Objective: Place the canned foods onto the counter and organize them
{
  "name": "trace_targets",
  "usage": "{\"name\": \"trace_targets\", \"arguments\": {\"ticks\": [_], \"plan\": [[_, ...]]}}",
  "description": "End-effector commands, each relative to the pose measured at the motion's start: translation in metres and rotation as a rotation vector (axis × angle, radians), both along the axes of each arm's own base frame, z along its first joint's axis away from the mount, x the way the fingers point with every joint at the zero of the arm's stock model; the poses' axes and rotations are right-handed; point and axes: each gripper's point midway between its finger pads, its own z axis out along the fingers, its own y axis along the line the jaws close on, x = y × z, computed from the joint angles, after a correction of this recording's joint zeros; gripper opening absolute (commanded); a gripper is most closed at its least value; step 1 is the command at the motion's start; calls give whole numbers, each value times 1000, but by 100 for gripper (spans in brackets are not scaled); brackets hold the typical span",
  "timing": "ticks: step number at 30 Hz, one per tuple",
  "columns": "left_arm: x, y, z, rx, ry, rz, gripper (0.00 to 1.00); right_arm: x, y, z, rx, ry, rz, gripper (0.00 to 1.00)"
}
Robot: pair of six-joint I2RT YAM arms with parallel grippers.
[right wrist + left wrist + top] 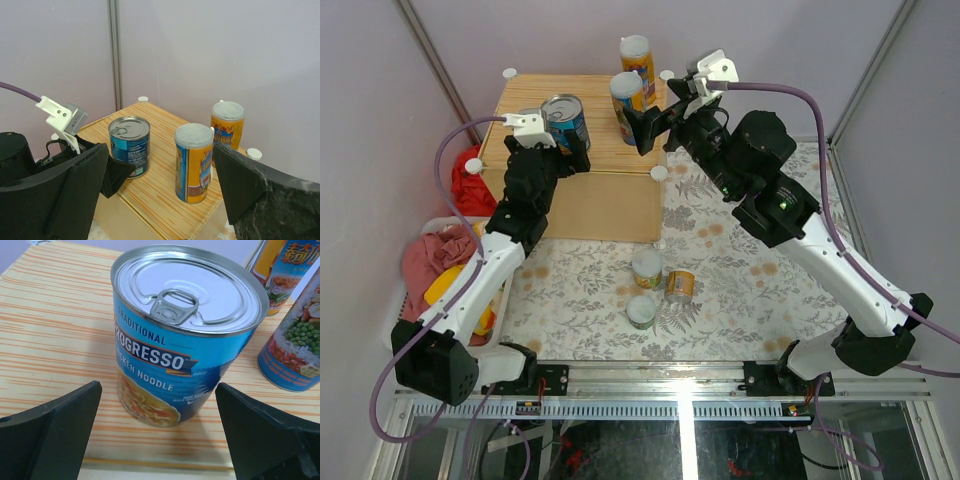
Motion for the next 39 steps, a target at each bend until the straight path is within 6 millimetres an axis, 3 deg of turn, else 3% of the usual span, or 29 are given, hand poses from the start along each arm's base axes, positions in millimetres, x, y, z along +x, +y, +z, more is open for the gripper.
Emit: {"name": "trace_targets", "arguments": {"ticks": [1,9,15,31,39], "plan": [[11,9,43,-5,-147,54,95,-7,-28,32,65,-74,-55,91],[30,18,52,19,-198,42,83,5,-33,31,59,-75,-82,87],[43,23,56,24,-235,4,81,13,-34,30,54,-73,-90,87],[84,-1,63,-1,-292,-147,81,35,-40,21,46,-59,-120,86],[109,-14,62,-22,-302,-192,81,50,-53,12,40,-48,-161,86]]}}
